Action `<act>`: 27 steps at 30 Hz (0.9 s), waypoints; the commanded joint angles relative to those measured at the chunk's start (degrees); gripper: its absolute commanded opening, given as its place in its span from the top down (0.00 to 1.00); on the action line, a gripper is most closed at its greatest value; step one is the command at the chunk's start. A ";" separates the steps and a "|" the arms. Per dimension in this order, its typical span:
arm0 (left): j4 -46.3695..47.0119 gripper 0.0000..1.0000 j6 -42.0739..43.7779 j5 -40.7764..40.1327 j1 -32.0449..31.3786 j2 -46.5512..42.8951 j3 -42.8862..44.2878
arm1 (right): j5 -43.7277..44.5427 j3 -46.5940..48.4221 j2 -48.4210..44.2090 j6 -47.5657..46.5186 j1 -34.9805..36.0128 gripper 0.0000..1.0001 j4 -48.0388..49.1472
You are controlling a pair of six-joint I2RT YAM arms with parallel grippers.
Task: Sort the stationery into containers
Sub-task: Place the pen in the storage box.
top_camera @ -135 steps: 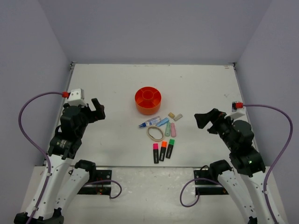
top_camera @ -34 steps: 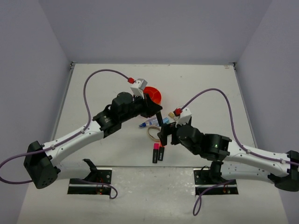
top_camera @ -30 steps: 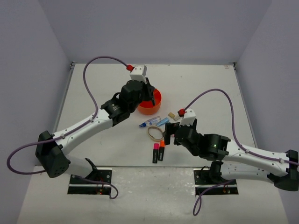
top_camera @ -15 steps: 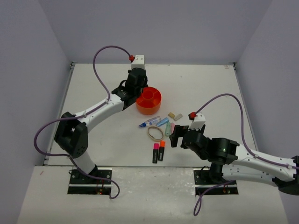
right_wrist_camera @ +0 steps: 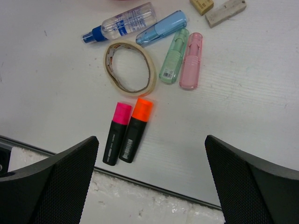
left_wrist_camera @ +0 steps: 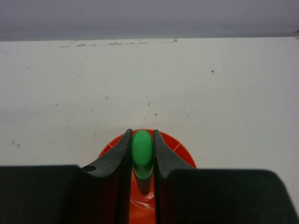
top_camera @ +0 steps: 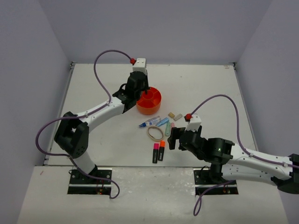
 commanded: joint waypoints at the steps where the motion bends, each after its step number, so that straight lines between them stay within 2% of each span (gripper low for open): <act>1: 6.02 1.00 -0.97 1.45 -0.19 -0.69 -2.75 | 0.22 0.49 0.70 0.49 0.34 0.01 1.66; 12: 7.38 1.00 -1.89 3.01 -0.19 0.02 -4.11 | -1.42 0.49 2.98 -0.07 0.25 0.01 3.25; 13: 7.38 0.90 -1.89 3.27 -0.19 0.08 -4.31 | -1.55 0.49 3.31 -0.07 0.32 0.01 3.25; 14: 7.44 0.73 -1.89 3.36 -0.19 0.11 -4.66 | -1.60 0.44 3.71 -0.07 0.34 0.01 3.37; 15: 7.52 0.63 -1.93 3.41 -0.19 -0.04 -4.91 | -1.60 0.36 4.01 -0.02 0.29 0.01 3.58; 18: 7.52 0.53 -2.09 3.26 -0.19 -0.52 -5.47 | -1.60 0.14 5.02 0.21 0.34 0.01 3.88; 24: 4.09 0.43 -3.68 2.22 -0.19 -5.58 -6.13 | -4.74 2.52 13.28 0.90 -0.10 0.01 4.51; 27: -0.26 0.30 -5.12 2.87 -0.22 -9.78 -6.16 | -7.64 5.05 18.88 2.89 -0.38 0.02 3.87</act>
